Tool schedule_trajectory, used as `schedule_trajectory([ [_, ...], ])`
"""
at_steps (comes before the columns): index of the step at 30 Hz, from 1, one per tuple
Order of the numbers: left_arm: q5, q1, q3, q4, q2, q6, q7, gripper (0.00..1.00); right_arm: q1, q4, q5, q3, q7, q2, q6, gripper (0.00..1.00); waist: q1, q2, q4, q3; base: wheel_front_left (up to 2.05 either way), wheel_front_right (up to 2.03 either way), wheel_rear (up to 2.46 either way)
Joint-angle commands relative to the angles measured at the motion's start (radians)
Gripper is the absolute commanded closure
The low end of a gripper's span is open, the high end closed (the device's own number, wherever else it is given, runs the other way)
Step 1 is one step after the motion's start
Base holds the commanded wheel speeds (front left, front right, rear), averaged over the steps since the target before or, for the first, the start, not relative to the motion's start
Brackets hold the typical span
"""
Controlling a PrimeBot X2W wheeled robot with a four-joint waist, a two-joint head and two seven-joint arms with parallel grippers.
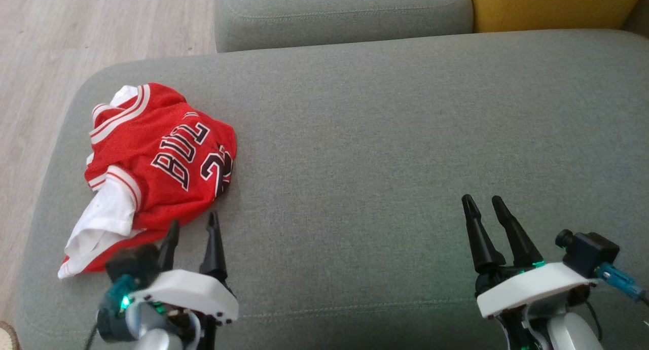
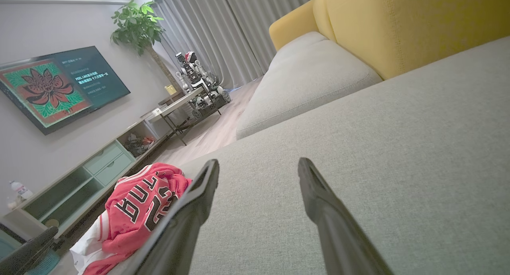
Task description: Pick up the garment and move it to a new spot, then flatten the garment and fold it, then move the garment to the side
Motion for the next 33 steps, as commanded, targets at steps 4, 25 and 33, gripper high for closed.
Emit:
schedule_trajectory([
  [4,0.07,-0.067,-0.022,-0.055,0.037,0.042,-0.023,0.0,-0.042,-0.055,-0.071,0.028,-0.024,-0.01,0.0,0.0,0.0,-0.0001,0.001,-0.001,0.0,0.0,0.0],
  [25,0.314,-0.086,-0.168,-0.133,0.109,0.174,-0.084,0.0,-0.035,-0.107,-0.32,0.056,-0.086,-0.013,0.0,0.0,0.0,-0.0001,-0.011,-0.016,0.0,0.0,0.0],
  [33,0.434,-0.09,-0.219,-0.17,0.135,0.225,-0.111,0.0,-0.034,-0.125,-0.43,0.043,-0.113,-0.014,0.0,0.0,0.0,-0.0001,-0.01,-0.014,0.0,0.0,0.0],
])
